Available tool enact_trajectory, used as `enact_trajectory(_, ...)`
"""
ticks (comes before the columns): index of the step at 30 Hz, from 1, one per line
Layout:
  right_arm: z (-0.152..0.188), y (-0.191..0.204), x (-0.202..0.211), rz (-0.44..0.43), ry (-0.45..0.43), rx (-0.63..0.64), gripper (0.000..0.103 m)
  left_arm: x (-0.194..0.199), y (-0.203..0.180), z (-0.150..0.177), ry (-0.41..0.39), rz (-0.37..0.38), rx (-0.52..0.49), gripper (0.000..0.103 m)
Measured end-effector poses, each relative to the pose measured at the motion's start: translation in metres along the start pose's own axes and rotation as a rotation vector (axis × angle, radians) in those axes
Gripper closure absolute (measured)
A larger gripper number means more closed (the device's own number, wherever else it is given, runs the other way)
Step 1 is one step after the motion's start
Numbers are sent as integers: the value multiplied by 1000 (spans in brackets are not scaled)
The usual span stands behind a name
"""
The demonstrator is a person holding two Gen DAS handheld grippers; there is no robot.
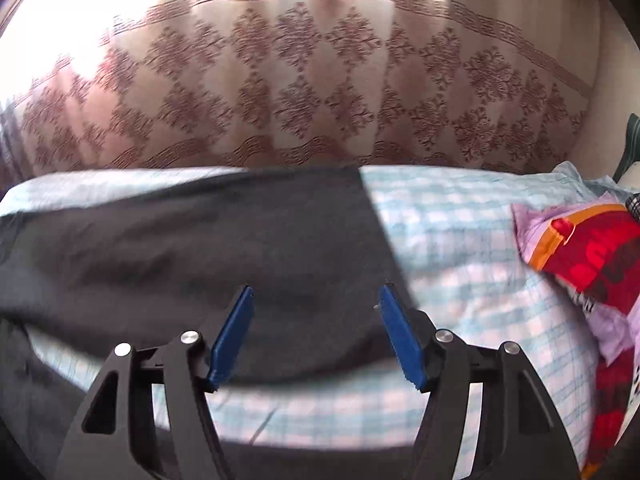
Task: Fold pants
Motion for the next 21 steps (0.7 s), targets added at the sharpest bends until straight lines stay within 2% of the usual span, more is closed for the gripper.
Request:
enact_trajectory(2,36,28,6,-45,35,33,38,-1,-1,29,12,-14,-17,2)
enact_trajectory(7,114,99,25,-97,75,115,38,-6,-16,92,26,-90,-112,2)
enact_trajectory(9,144,129,32,-98,82,167,38,-14,-20,110,30,-156,-158,2)
enact_trajectory(11,170,157,35,-140,123,234,38,-16,-18,122,8,-190,-180,2)
enact_trajectory(13,196,175,35,-98,157,298,38,-15,-13,129,-7,-199,-178,2)
enact_trajectory(17,235,171,39,-72,195,305,36,-13,-3,143,-46,-190,-180,2)
enact_trajectory(19,246,162,44,-92,203,274,35,-11,3,149,-73,-167,-177,2)
enact_trajectory(21,245,161,46,-78,210,279,35,-7,-1,147,-75,-184,-161,2)
Point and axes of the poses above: each gripper's, at about its wrist camera, not at the fingertips, and x roughly against the way its jaws point, y to its left, z to its underside, the point moved 4 cm from there along -x, roughly the way its jaws point, and after that the axes turned 15 degrees about y, right-handed, at the moved point
